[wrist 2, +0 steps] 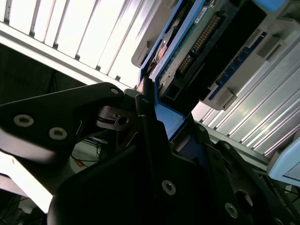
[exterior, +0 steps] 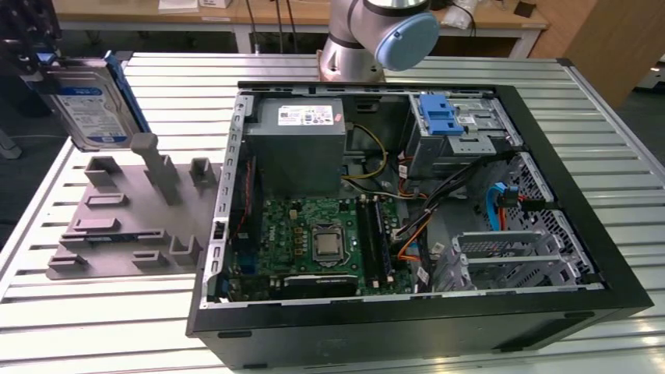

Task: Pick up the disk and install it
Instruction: 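Pick up the disk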

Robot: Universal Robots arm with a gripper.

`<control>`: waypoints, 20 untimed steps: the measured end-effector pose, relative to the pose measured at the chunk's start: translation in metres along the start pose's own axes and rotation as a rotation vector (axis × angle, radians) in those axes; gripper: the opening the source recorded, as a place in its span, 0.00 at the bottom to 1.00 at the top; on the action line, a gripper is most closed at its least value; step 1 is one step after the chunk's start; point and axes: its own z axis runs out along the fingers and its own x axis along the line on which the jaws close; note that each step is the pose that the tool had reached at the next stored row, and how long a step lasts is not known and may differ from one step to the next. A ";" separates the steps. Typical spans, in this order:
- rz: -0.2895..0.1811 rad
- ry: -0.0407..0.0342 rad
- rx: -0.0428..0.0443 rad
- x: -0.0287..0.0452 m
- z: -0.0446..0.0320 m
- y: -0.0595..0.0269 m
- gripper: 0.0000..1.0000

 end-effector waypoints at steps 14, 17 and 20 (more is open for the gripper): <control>0.000 0.0001 -0.0001 0.0000 -0.0067 0.0001 0.36; 0.000 0.0001 -0.0002 0.0000 -0.0073 0.0001 0.36; 0.000 0.0001 -0.0003 0.0000 -0.0083 0.0001 0.36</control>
